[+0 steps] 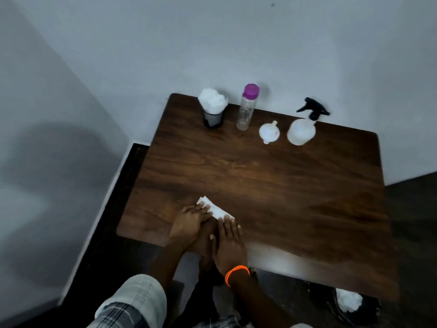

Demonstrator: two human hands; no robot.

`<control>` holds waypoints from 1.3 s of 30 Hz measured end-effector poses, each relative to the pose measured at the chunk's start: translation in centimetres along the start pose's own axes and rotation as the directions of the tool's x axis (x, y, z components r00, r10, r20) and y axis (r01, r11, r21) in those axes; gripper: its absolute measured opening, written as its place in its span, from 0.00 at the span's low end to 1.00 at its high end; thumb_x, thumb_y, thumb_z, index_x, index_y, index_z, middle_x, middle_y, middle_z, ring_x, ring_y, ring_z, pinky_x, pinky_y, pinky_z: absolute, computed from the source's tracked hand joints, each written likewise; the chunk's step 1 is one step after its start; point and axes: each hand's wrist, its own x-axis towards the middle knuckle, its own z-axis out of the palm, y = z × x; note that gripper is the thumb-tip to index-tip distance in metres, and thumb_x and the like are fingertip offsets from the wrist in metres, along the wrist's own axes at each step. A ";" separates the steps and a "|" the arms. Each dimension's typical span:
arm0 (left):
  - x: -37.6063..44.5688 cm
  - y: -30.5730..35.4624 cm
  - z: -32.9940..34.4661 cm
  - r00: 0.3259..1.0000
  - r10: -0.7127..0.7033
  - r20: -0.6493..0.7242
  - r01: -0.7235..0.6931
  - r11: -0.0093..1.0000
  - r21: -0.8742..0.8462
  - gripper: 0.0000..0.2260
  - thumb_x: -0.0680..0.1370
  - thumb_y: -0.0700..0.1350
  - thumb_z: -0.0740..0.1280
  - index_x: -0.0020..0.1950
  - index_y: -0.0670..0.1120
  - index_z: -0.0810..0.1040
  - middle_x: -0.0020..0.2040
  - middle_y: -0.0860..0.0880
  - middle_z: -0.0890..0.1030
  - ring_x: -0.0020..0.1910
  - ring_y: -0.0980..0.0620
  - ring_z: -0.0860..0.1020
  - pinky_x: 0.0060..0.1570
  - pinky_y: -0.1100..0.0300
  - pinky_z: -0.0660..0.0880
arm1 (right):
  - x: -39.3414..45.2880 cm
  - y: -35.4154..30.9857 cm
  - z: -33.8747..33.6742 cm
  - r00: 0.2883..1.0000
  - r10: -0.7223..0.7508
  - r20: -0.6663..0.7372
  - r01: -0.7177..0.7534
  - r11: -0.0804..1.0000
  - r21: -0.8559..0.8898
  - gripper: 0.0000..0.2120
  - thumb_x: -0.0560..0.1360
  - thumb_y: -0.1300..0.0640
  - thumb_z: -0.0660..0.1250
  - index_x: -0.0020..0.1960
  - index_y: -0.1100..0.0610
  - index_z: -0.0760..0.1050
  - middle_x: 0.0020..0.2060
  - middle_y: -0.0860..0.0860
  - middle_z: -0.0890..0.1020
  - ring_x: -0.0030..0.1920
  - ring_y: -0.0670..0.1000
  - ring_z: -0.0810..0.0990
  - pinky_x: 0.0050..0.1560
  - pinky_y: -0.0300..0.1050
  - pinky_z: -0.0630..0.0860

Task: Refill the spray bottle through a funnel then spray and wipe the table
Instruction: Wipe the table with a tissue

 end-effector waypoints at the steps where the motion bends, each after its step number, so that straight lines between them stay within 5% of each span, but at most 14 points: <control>1: -0.6 -1.4 -0.4 0.999 -0.033 -0.032 0.033 0.999 -0.010 0.21 0.73 0.48 0.57 0.59 0.52 0.85 0.63 0.51 0.83 0.66 0.51 0.79 0.65 0.54 0.69 | 0.9 -1.1 0.1 0.999 -0.045 0.007 0.045 0.999 -0.004 0.27 0.81 0.44 0.55 0.75 0.57 0.72 0.74 0.56 0.73 0.75 0.56 0.70 0.75 0.53 0.57; 10: -5.9 -7.9 -1.0 0.928 -0.350 -0.132 0.320 0.925 -0.205 0.25 0.65 0.34 0.67 0.61 0.45 0.84 0.64 0.44 0.81 0.66 0.44 0.79 0.64 0.45 0.76 | 6.0 -6.9 0.6 0.938 -0.314 0.146 0.324 0.945 -0.049 0.26 0.79 0.44 0.56 0.70 0.55 0.77 0.69 0.55 0.78 0.72 0.55 0.75 0.73 0.52 0.58; 14: -6.7 -5.0 -0.9 0.936 -0.345 -0.072 0.328 0.927 -0.182 0.26 0.67 0.44 0.56 0.58 0.46 0.86 0.61 0.45 0.84 0.62 0.44 0.82 0.59 0.52 0.78 | 5.3 -4.8 0.4 0.910 -0.387 0.144 0.400 0.914 -0.069 0.25 0.80 0.44 0.56 0.72 0.54 0.75 0.72 0.53 0.76 0.74 0.54 0.72 0.75 0.52 0.56; 20: -6.7 1.5 -0.4 0.980 -0.194 0.039 0.197 0.976 -0.094 0.25 0.67 0.48 0.58 0.57 0.45 0.86 0.59 0.44 0.85 0.60 0.44 0.83 0.60 0.55 0.68 | 1.5 1.9 -0.3 0.916 -0.392 0.083 0.395 0.918 -0.025 0.23 0.81 0.46 0.60 0.74 0.51 0.73 0.75 0.50 0.72 0.76 0.51 0.68 0.76 0.51 0.58; 29: -1.3 10.8 3.3 0.949 0.064 0.308 -0.063 0.998 -0.016 0.23 0.69 0.51 0.60 0.60 0.50 0.85 0.63 0.50 0.83 0.65 0.49 0.80 0.65 0.57 0.64 | -4.7 12.8 -2.0 0.988 -0.153 -0.006 0.153 0.986 -0.074 0.23 0.82 0.47 0.59 0.75 0.50 0.71 0.76 0.49 0.71 0.77 0.50 0.67 0.76 0.51 0.59; 35: 4.6 18.1 5.0 0.901 0.232 0.367 -0.276 0.959 0.070 0.23 0.69 0.49 0.57 0.57 0.52 0.86 0.61 0.51 0.84 0.62 0.51 0.81 0.64 0.57 0.65 | -7.7 19.4 -3.4 0.993 0.079 -0.084 -0.081 0.996 -0.024 0.21 0.83 0.47 0.58 0.73 0.49 0.74 0.73 0.47 0.74 0.76 0.50 0.68 0.76 0.51 0.60; 39: 8.8 23.6 6.0 0.873 0.338 0.352 -0.387 0.919 0.077 0.25 0.74 0.47 0.54 0.67 0.49 0.81 0.71 0.48 0.76 0.72 0.48 0.73 0.70 0.53 0.68 | -9.2 24.3 -4.6 0.963 0.236 -0.127 -0.237 0.972 0.012 0.21 0.83 0.47 0.56 0.73 0.49 0.74 0.73 0.49 0.75 0.75 0.51 0.71 0.75 0.50 0.59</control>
